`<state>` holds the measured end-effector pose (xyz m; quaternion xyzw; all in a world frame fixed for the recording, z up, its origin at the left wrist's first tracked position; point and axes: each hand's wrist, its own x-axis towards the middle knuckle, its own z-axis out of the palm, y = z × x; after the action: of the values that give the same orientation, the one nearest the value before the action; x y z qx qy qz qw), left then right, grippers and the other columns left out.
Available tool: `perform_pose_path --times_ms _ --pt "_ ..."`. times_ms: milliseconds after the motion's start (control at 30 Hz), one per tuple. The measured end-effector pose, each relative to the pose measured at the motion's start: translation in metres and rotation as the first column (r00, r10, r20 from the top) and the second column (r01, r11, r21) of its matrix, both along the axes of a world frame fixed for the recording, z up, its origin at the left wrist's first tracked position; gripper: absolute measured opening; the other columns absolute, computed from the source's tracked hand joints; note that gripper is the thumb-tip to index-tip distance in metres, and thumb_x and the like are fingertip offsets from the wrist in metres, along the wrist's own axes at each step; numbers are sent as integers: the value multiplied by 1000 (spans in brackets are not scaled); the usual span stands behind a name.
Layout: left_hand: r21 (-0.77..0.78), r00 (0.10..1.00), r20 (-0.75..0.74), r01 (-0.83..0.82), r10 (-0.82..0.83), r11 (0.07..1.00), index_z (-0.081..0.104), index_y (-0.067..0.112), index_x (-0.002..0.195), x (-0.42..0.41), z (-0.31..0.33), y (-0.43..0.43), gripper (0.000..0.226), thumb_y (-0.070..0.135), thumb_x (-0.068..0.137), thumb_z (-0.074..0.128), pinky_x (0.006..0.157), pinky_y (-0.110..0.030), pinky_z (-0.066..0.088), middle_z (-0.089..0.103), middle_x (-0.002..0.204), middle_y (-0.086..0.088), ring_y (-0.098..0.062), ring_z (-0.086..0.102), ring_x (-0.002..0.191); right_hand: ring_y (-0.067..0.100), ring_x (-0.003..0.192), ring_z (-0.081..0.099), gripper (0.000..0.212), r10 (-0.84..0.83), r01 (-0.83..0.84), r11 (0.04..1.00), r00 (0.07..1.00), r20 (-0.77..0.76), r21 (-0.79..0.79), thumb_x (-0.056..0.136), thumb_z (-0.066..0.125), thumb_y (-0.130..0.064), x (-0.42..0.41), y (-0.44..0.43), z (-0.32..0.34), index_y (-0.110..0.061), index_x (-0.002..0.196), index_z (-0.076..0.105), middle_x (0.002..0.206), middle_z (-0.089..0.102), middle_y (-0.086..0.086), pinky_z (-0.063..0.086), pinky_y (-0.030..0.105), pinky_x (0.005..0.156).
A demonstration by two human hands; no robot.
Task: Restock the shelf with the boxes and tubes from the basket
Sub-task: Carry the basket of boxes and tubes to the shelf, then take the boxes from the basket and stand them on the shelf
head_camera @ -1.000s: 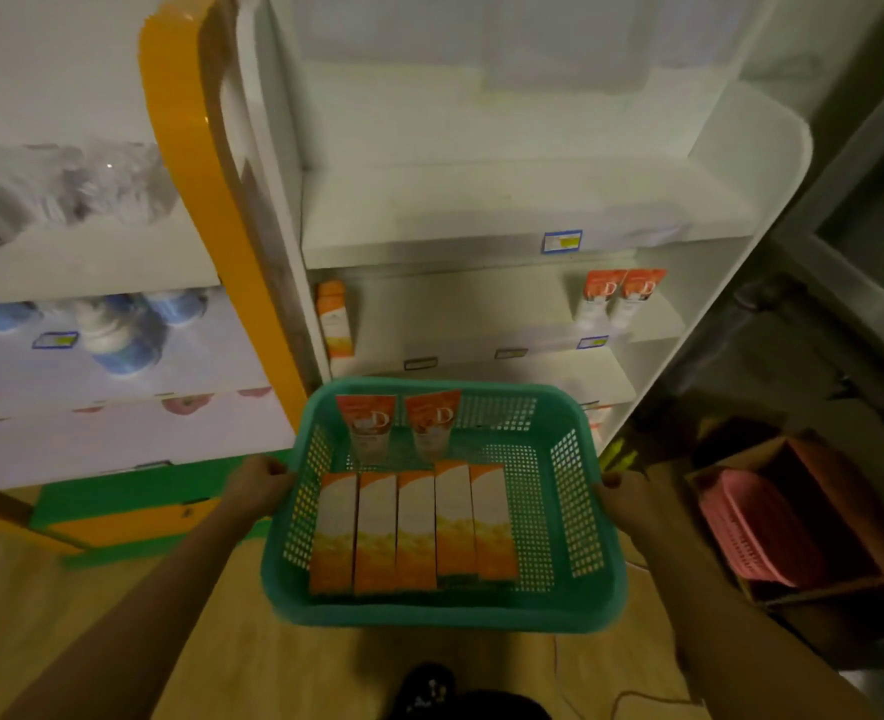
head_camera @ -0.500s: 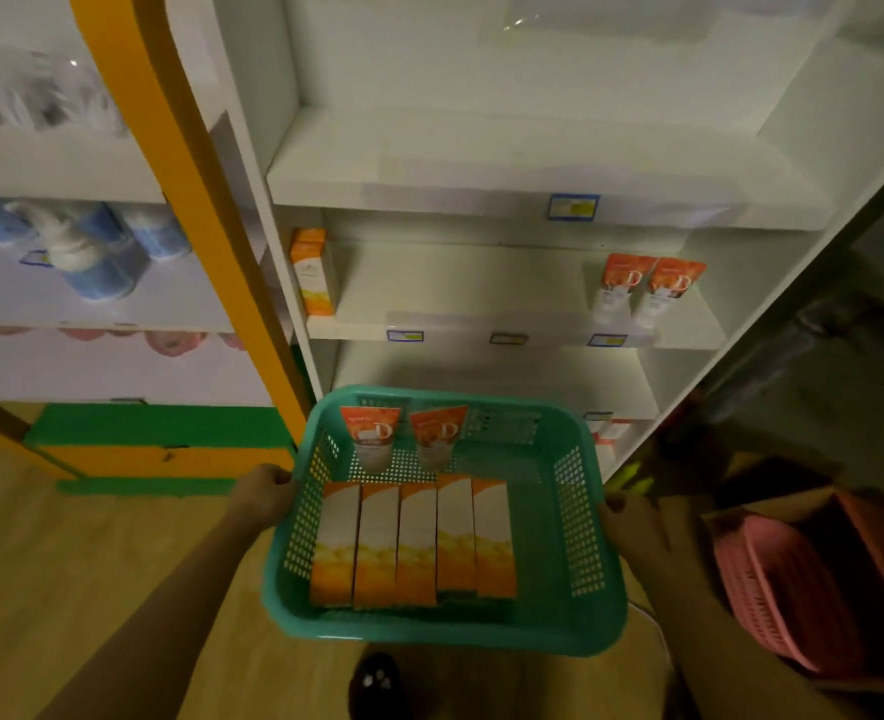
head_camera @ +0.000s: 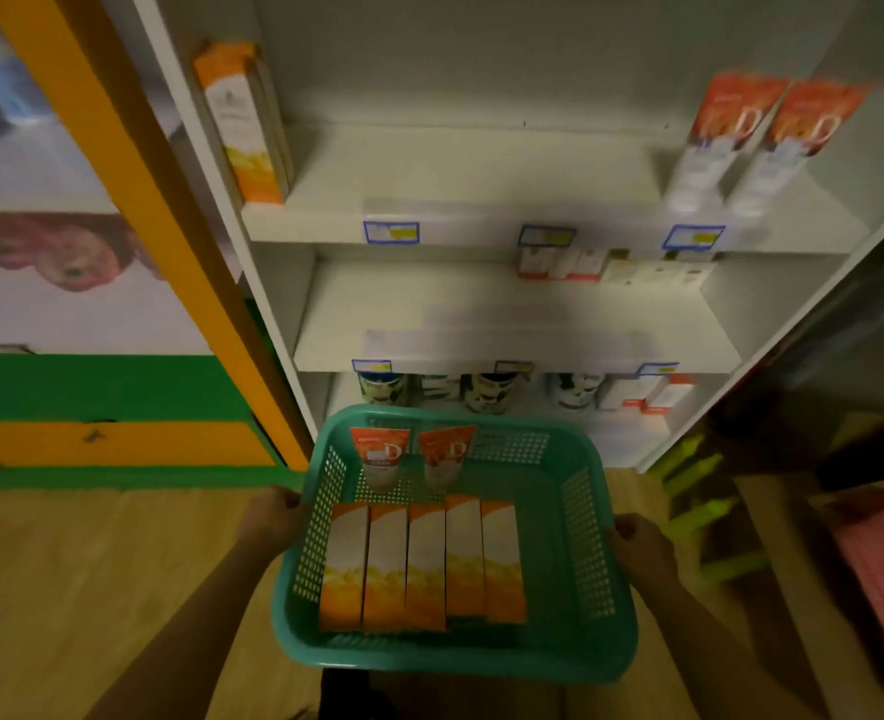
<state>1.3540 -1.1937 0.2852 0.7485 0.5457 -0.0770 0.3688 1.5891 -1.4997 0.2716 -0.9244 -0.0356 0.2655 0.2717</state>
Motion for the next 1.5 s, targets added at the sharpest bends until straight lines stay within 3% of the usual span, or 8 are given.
perform_pose_path --times_ms 500,633,767,967,1133,1233,1367,1500 --pt "-61 999 32 36 -34 997 69 -3 99 33 -257 36 31 19 91 49 72 -33 46 70 103 -21 -33 66 95 32 106 57 37 -15 21 996 997 -71 88 91 54 -16 27 44 -225 -3 126 53 125 59 20 44 34 86" --pt "-73 998 64 12 -8 997 66 -3 106 41 -294 42 30 15 92 47 84 -39 50 68 110 -21 -34 64 101 33 102 57 35 -25 33 993 997 -69 111 91 54 -10 33 51 -250 -1 125 55 124 60 22 45 38 88" --pt "-102 993 110 -26 37 994 63 -1 110 52 -320 44 30 18 92 48 87 -42 50 65 115 -20 -35 62 103 23 87 52 38 -54 66 986 995 -85 154 92 51 -9 37 58 -268 -1 129 50 121 59 21 45 28 71" --pt "-128 981 175 -64 86 990 59 -1 113 62 -357 40 32 20 92 48 90 -45 51 64 115 -22 -35 61 104 28 88 57 38 -123 145 972 984 -127 183 90 52 -4 43 62 -304 -1 128 51 110 61 19 49 39 79" --pt "-109 988 151 -5 22 994 54 -1 121 61 -378 40 34 19 93 48 90 -41 47 61 122 -20 -34 58 110 36 108 55 46 -110 133 977 984 -142 164 91 51 -2 47 65 -320 -2 136 41 135 49 24 42 38 83" --pt "-55 995 51 93 -90 994 52 -1 121 62 -378 44 34 17 93 48 92 -40 45 58 124 -20 -34 55 113 36 103 54 42 36 -35 999 996 -81 21 88 55 -3 46 71 -319 -1 129 47 132 49 28 45 36 84" --pt "418 915 -156 402 -372 815 49 4 127 65 -378 41 41 14 87 52 111 -39 32 52 134 -14 -29 47 125 34 110 54 35 354 -337 935 883 306 -111 87 55 -2 26 104 -323 -4 121 55 126 54 20 46 41 90" --pt "432 777 -168 612 -607 663 43 9 136 75 -386 38 48 17 89 50 120 -37 5 45 144 -10 -23 31 141 17 122 43 32 663 -656 748 731 161 -104 93 47 -16 -3 158 -337 -17 125 52 129 49 2 36 25 98"
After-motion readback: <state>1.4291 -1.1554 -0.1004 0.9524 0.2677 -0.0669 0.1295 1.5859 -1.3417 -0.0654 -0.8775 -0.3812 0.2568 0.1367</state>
